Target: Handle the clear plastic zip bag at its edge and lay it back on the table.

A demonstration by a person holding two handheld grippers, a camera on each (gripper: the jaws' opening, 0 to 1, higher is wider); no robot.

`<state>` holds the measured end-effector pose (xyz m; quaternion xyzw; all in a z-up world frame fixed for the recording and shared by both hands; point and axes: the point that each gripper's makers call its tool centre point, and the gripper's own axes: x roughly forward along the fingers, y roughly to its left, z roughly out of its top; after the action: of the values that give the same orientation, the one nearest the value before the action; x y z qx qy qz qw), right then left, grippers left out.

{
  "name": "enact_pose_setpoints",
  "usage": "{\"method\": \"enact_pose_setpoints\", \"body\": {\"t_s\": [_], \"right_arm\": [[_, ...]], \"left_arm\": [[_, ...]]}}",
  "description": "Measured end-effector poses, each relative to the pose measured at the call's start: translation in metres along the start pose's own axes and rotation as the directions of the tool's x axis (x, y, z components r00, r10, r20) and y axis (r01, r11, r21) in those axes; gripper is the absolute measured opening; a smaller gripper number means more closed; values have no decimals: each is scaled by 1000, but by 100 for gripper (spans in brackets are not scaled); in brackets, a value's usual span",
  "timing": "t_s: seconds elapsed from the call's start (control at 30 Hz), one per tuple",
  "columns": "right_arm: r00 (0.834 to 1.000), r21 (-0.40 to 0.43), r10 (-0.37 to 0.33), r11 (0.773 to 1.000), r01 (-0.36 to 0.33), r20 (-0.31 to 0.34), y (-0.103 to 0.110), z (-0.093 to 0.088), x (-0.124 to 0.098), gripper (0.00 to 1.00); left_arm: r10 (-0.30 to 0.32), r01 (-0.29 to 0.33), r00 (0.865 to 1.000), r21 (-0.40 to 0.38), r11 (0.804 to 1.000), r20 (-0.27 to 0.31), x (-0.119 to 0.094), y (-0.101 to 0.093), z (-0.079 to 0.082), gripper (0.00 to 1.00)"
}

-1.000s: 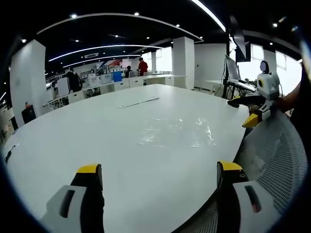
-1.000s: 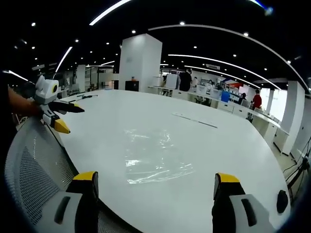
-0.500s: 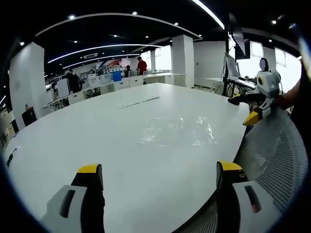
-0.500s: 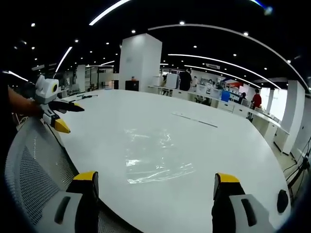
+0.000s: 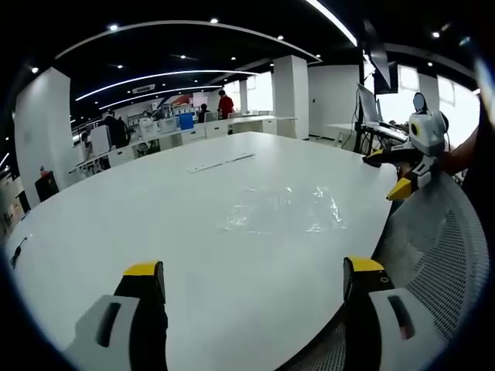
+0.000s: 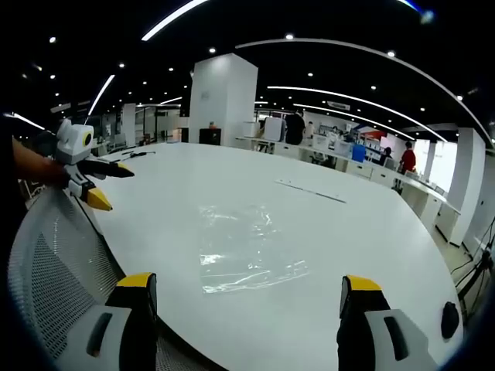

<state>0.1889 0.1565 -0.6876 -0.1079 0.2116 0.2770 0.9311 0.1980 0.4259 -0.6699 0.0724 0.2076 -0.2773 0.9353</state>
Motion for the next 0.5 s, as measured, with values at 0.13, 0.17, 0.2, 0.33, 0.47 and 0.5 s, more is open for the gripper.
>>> {"method": "enact_pose_setpoints", "body": {"t_s": [0.13, 0.17, 0.2, 0.33, 0.47, 0.5], "right_arm": [[1000, -1, 1, 1000, -1, -1, 0, 0, 0, 99], [1000, 0, 1, 1000, -1, 0, 0, 0, 0, 99], [1000, 0, 1, 1000, -1, 0, 0, 0, 0, 99], [1000, 1, -2, 1000, 2, 1, 0, 1, 0, 99], [1000, 3, -5, 1000, 5, 2, -1, 0, 0, 99], [1000, 3, -5, 1000, 5, 1, -1, 0, 0, 99]], "left_arm": [[-1, 1, 1000, -4, 1000, 6, 2, 4, 3, 95], [-1, 1, 1000, 1, 1000, 9, 3, 4, 6, 95], [-2, 2, 1000, 2, 1000, 9, 4, 5, 7, 94], [-8, 8, 1000, 7, 1000, 5, 9, 9, 9, 93], [-19, 19, 1000, 17, 1000, 0, 14, 10, 10, 93], [-22, 22, 1000, 20, 1000, -1, 15, 10, 10, 93]]}}
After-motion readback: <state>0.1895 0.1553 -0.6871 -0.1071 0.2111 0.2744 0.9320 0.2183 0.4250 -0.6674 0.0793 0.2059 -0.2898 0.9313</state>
